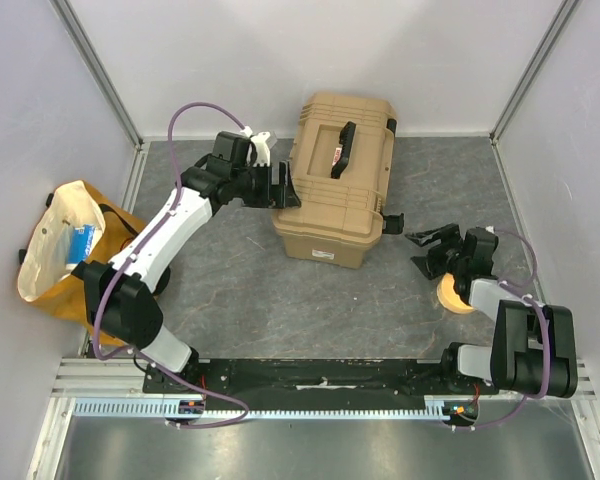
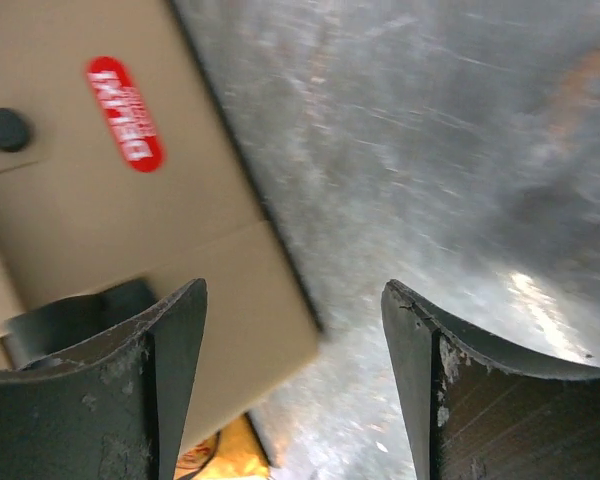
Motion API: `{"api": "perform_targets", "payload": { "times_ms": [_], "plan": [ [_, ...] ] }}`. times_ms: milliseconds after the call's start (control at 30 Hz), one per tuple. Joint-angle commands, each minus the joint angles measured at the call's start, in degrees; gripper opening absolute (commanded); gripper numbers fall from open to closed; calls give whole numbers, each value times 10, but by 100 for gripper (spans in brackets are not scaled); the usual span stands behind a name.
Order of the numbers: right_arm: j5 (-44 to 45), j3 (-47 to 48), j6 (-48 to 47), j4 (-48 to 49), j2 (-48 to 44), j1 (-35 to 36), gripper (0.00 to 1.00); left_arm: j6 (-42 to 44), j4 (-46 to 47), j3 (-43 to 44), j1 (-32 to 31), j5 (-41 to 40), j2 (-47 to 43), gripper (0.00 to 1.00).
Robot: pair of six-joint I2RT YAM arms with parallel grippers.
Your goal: Pack the tool kit
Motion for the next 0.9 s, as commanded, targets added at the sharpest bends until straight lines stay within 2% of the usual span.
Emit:
{"api": "perform_targets", "payload": {
  "times_ms": [0, 267, 367, 533, 700, 867],
  "plan": [
    [-25, -31, 102, 181, -14, 11, 78, 20, 11, -48, -21, 6, -10, 90],
    [-16, -64, 201, 338, 13, 49, 78, 42, -10, -131, -38, -80, -15, 90],
    [-4, -66, 249, 401, 35, 68, 76, 40, -20, -137, -42, -96, -2, 89],
    [21, -46, 256, 404, 40, 103, 73, 40, -39, -104, -41, -93, 26, 86],
    [33, -50, 282, 464, 58, 114, 70, 30, -42, -78, -44, -66, 46, 84],
    [30, -34, 271, 443, 50, 115, 67, 21, -39, -69, -47, -66, 55, 83]
  ]
}}
